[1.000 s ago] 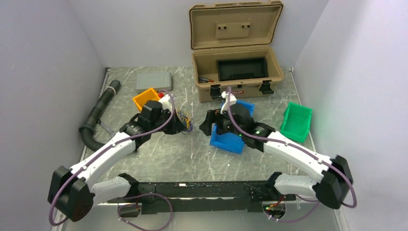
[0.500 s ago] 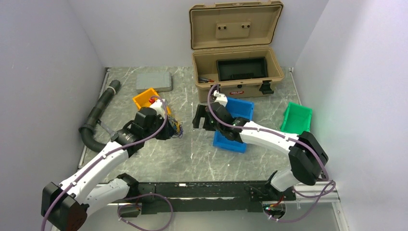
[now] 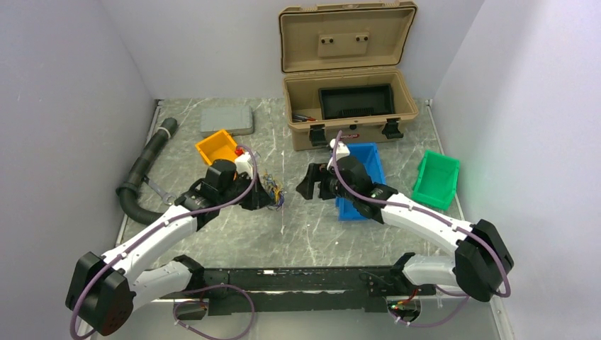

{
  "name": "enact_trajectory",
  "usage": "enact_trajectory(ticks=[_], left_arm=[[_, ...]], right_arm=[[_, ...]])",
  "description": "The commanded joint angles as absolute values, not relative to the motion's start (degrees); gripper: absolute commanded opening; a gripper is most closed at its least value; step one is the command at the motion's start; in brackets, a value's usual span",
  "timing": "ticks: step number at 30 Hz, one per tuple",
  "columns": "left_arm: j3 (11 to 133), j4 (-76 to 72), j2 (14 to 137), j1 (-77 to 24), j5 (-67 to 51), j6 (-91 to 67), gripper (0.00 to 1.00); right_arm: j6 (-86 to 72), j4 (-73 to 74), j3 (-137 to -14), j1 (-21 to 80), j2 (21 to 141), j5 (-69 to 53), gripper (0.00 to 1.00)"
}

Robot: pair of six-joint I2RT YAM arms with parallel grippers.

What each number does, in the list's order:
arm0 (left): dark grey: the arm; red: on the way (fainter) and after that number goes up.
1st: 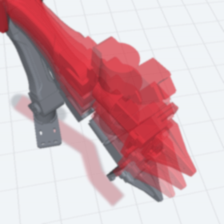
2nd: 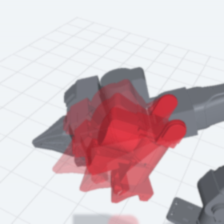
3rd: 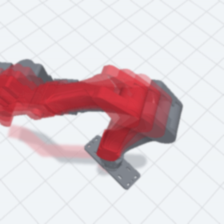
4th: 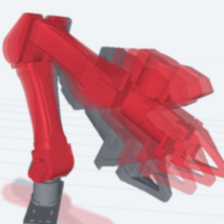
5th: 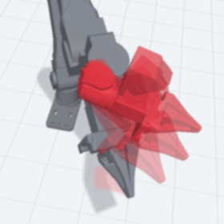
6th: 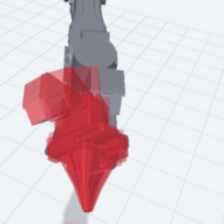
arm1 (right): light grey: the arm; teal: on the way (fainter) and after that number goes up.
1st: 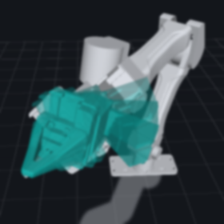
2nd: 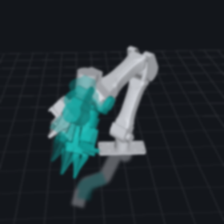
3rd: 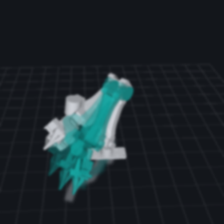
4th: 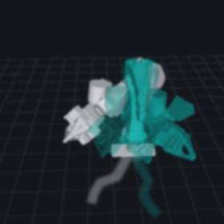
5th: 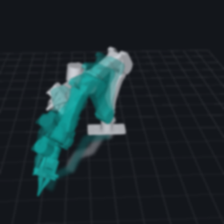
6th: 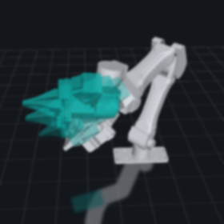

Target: Untangle the cables

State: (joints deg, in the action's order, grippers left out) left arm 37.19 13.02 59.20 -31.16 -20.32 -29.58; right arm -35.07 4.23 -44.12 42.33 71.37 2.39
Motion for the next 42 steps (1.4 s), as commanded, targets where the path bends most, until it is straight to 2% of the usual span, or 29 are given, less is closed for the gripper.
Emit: enact_trajectory(ticks=[1,4,8,11,14,17,18,20,21,22,25,26,30,35,42], left_arm=[[36.74,3.87,58.37,-31.15,-28.8,-29.51,0.0],[36.57,1.8,58.61,-31.11,-31.28,-29.78,0.0],[36.87,-0.9,59.47,-31.12,-34.79,-30.05,0.0],[37.36,-1.21,59.42,-31.14,-35.74,-29.82,0.0],[37.97,-0.17,58.92,-31.16,-35.32,-29.25,0.0],[39.64,4.64,58.66,-31.16,-31.12,-28.54,0.0],[40.54,7.93,58.57,-31.18,-27.07,-28.66,0.0],[42.67,15.25,58.56,-31.08,-17.07,-29.26,0.03],[43.39,18.23,58.54,-30.93,-12.76,-29.54,0.08],[43.8,20.27,58.35,-30.54,-10.07,-29.68,0.18],[42.12,20.3,56.02,-28.94,-8.35,-30.3,0.59],[40.9,18.47,54.68,-28.52,-9.68,-30.57,0.66],[36.8,10.64,50.74,-27.93,-15.51,-31.69,0.75],[36.44,3.57,52.85,-27.86,-24.21,-32.12,0.83],[37.79,-4.66,58.38,-28.56,-31.57,-35.89,0.85]], right_arm=[[-29.68,-12.14,-40.44,42.65,67.65,-20.29,0.87],[-28.82,-14.53,-40.59,43.62,67.97,-27.63,0.87],[-28.81,-17.25,-40.94,45.41,69.48,-29.24,0.86],[-29.16,-17.85,-41.36,45.44,70.54,-28.6,0.73],[-29.42,-18.08,-41.73,45.55,71.09,-27.91,0.5],[-29.4,-14.81,-42.0,45.52,70.15,-23.12,0.06],[-29.78,-13.0,-41.97,45.45,69.19,-20.1,0.0],[-30.54,-9.41,-41.29,45.49,66.63,-12.46,0.0],[-30.89,-8.07,-40.64,45.42,65.01,-7.81,0.0],[-31.02,-6.96,-39.96,45.44,63.57,-5.18,0.0],[-31.14,-4.75,-38.53,45.43,59.4,-2.05,0.0],[-30.86,-4.63,-38.28,45.43,58.71,-2.71,0.0],[-30.05,-4.4,-38.59,45.43,58.66,-7.36,0.0],[-29.25,-4.82,-40.31,45.36,60.56,-12.6,0.0],[-29.19,-5.95,-41.43,45.36,61.56,-15.89,0.0]])
